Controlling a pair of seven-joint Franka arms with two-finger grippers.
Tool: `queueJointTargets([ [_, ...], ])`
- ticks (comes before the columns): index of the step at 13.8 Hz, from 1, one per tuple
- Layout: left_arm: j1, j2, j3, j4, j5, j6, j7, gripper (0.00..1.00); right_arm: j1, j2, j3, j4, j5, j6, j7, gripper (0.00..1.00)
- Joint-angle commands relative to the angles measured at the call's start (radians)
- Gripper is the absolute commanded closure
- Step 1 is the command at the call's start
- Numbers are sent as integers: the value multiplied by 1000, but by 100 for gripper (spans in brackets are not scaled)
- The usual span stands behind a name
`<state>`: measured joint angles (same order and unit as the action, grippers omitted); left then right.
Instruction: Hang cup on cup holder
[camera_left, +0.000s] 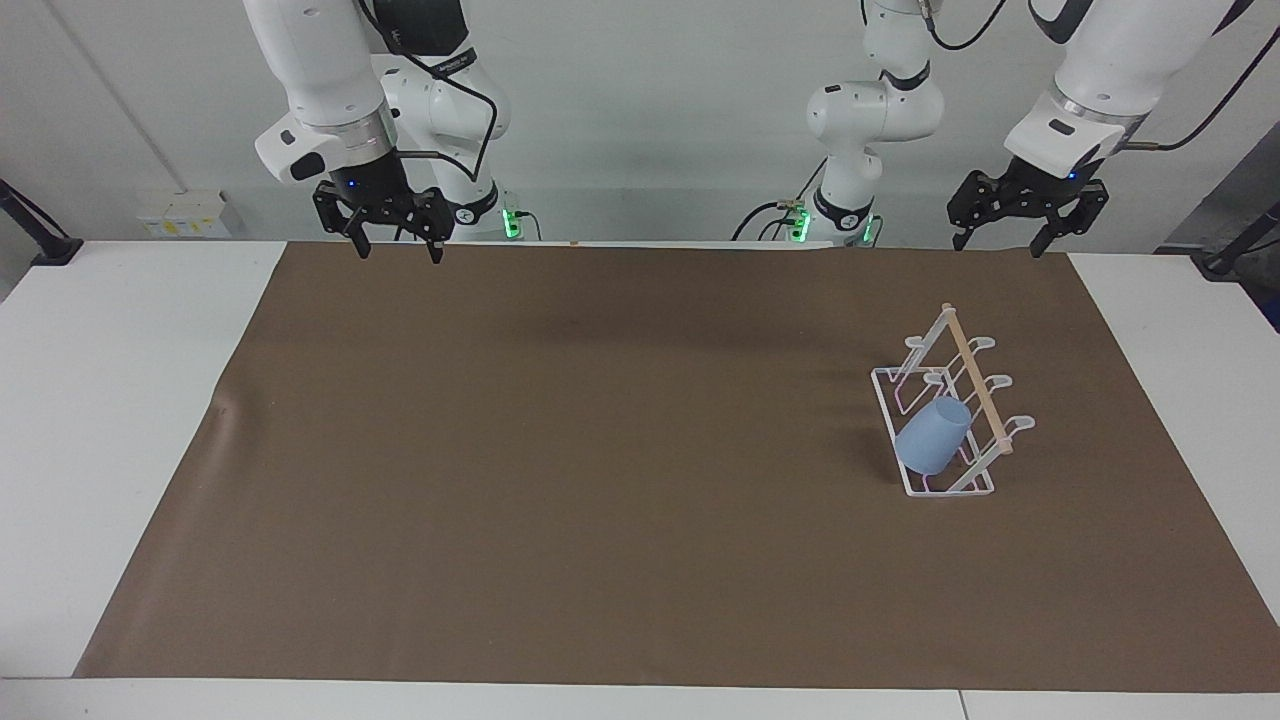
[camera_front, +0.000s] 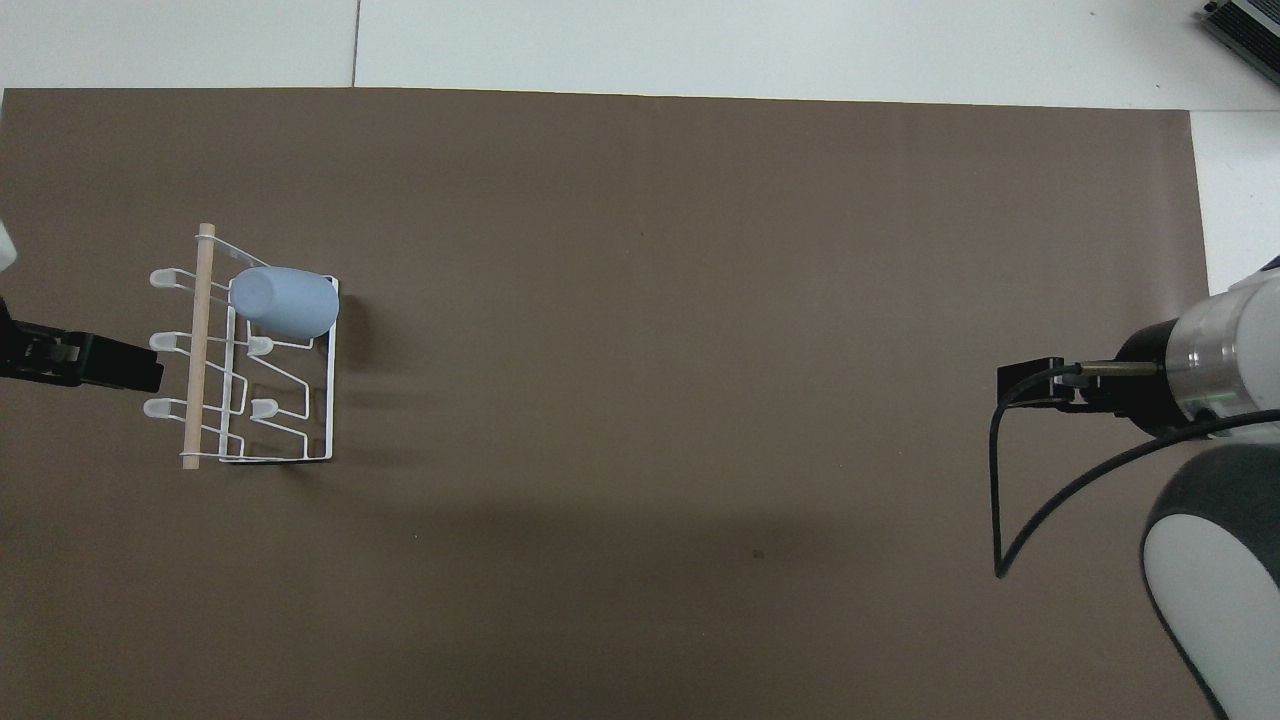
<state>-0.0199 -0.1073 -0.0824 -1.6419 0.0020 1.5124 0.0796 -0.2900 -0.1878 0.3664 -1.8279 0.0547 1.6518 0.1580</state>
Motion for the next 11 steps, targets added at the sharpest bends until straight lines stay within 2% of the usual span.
queueJointTargets([
  [1, 0, -43, 1, -58, -17, 37, 15, 0, -12, -15, 6, -8, 14, 3, -5, 0],
  [5, 1, -49, 1, -70, -17, 41, 14, 0, -12, -15, 6, -19, 14, 72, -6, 0],
  [11, 0, -51, 1, -72, -17, 38, 14, 0, -6, -15, 6, -19, 16, 78, -3, 0],
])
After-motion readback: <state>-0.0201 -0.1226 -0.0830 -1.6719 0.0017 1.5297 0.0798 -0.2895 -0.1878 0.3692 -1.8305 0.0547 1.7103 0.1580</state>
